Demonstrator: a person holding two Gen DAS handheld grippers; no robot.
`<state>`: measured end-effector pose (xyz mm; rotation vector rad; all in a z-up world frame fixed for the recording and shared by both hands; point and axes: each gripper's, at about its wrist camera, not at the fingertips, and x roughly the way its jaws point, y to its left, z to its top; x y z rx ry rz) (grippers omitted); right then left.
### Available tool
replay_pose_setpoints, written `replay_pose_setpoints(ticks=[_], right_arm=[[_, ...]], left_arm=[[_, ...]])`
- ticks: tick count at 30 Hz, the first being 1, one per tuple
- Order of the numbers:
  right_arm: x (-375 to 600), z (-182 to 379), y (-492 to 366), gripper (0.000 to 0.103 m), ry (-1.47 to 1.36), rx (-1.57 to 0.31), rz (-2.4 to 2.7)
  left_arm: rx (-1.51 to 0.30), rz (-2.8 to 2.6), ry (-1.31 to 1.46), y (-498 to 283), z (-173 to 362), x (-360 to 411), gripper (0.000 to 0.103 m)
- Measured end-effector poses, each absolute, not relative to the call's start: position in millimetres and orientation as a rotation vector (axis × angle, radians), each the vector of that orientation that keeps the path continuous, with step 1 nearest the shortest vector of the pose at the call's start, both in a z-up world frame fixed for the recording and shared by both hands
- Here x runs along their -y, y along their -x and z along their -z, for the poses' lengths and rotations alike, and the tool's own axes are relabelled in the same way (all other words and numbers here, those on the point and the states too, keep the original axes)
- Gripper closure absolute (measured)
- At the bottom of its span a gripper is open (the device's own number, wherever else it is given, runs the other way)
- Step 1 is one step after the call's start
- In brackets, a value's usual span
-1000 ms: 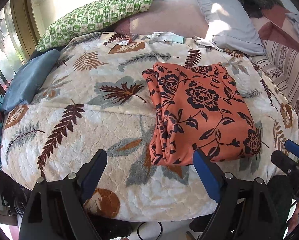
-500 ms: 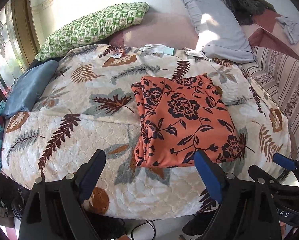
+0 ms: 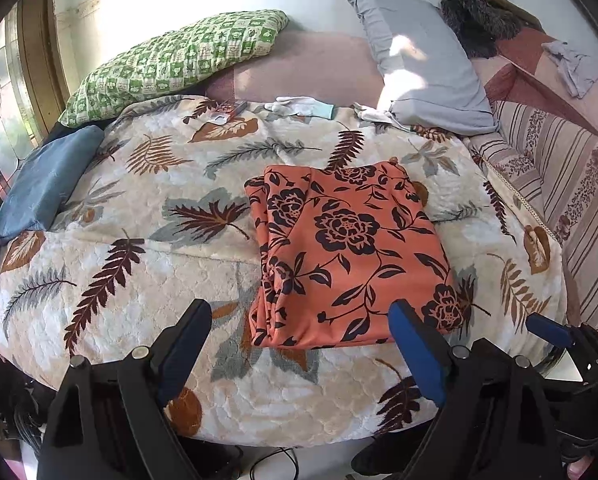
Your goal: Fold small clothes
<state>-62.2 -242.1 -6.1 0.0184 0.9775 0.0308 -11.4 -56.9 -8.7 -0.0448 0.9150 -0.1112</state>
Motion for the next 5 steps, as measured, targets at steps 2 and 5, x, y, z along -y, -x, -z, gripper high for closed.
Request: replay_pose_setpoints(ticks=[2, 5], right_arm=[[243.3, 3.8, 58.9, 0.018, -0.019, -0.970, -0.026], [244.6, 1.8, 54.4, 0.018, -0.019, -0.965, -0.021]], left_arm=[[-0.915, 0.137, 0.067, 7.7, 6.7, 57.3, 0.012], [-0.901, 0.135, 0.065, 3.5, 3.1, 58.9, 0.004]])
